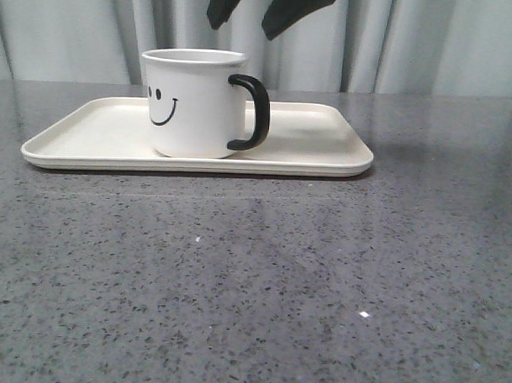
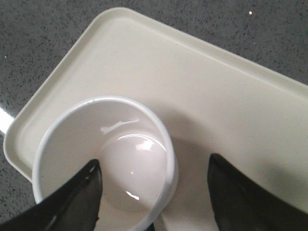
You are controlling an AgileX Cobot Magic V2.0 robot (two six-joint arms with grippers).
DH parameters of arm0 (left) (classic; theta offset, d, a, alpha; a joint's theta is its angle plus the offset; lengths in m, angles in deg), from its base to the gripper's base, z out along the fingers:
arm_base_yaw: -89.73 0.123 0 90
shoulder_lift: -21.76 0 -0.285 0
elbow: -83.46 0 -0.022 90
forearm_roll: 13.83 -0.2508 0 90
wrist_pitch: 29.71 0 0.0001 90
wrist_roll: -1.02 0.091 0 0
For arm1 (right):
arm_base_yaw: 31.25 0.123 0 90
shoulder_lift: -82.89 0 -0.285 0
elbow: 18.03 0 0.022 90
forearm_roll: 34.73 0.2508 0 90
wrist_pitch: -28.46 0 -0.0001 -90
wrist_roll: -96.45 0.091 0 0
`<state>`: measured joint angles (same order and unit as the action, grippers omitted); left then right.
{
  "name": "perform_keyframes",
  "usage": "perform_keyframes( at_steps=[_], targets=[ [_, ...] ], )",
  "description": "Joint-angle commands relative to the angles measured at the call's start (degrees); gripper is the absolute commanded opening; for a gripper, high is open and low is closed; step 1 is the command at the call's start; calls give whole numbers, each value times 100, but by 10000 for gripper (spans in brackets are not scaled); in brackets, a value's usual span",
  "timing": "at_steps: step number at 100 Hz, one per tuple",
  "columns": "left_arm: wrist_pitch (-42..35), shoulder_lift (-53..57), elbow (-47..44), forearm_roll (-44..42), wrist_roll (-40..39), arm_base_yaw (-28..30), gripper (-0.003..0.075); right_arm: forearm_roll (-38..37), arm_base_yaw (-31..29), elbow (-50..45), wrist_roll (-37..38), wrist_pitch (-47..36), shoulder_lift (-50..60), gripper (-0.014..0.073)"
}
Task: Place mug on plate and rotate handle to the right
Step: 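Lower the right gripper into the mug and grip its rim, then lift the mug slightly with the right gripper and turn it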
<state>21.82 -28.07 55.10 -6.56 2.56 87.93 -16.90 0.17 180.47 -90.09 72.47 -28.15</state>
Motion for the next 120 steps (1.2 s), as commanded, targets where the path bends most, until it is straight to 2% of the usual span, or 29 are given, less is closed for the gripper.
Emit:
perform_keyframes(
  at_steps=[1,27,53,67,80,89,108,120],
  targets=[
    [-377,18,136,87,-53,23,442,-81,60,225,70,-211,226,478],
    [-346,18,136,87,-53,23,442,-86,92,225,70,-217,-43,466],
    [-346,18,136,87,-53,23,442,-86,92,225,70,-283,-121,321],
    [-346,18,136,87,-53,23,442,-86,92,225,70,-383,-121,209],
    [-346,18,136,87,-53,23,442,-86,92,225,70,-420,-121,23],
    [-346,18,136,87,-53,23,442,-86,92,225,70,-464,-121,-73],
    [-346,18,136,87,-53,23,442,-93,92,530,29,-199,-121,-57],
    [-346,18,136,87,-53,23,442,-98,82,1039,-387,313,-121,-57]
  ],
)
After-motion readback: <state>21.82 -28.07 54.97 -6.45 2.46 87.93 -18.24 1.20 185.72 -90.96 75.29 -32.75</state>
